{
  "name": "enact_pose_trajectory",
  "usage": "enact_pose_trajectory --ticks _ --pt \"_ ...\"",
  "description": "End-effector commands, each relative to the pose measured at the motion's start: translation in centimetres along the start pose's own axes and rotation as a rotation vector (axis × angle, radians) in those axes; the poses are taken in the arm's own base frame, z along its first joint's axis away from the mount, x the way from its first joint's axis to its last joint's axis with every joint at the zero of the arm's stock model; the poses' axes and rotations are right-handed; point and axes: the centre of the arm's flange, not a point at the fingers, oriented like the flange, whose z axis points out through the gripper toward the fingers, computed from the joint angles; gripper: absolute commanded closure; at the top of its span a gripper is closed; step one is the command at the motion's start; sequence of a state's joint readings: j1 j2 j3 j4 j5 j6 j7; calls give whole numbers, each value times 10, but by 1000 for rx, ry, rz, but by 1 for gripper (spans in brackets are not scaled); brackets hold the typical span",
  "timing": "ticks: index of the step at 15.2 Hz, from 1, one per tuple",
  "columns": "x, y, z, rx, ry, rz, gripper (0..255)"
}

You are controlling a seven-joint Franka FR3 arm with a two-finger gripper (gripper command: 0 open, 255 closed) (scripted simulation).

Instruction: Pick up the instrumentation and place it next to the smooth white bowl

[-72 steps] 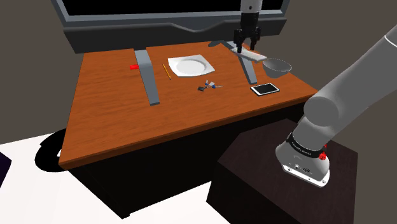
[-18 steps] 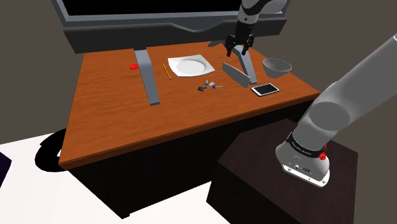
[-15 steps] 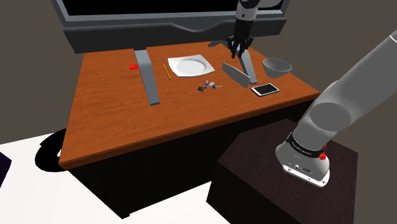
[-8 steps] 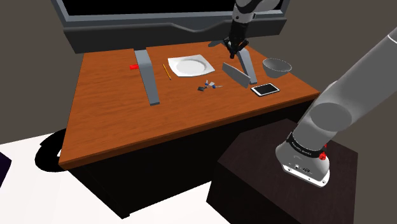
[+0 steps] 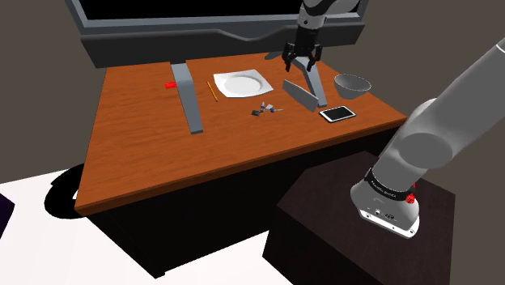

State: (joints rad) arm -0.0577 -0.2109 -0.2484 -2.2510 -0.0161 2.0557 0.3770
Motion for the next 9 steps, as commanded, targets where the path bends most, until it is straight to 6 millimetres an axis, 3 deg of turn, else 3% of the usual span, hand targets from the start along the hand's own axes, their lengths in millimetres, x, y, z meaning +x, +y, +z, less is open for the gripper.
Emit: enact_pose_trajectory --ticks 1,6,9 --pt "16 4 68 -49 -96 -367 0" --pt "13 5 95 -49 -96 -367 0" --pt "13 6 98 -49 -96 -367 0"
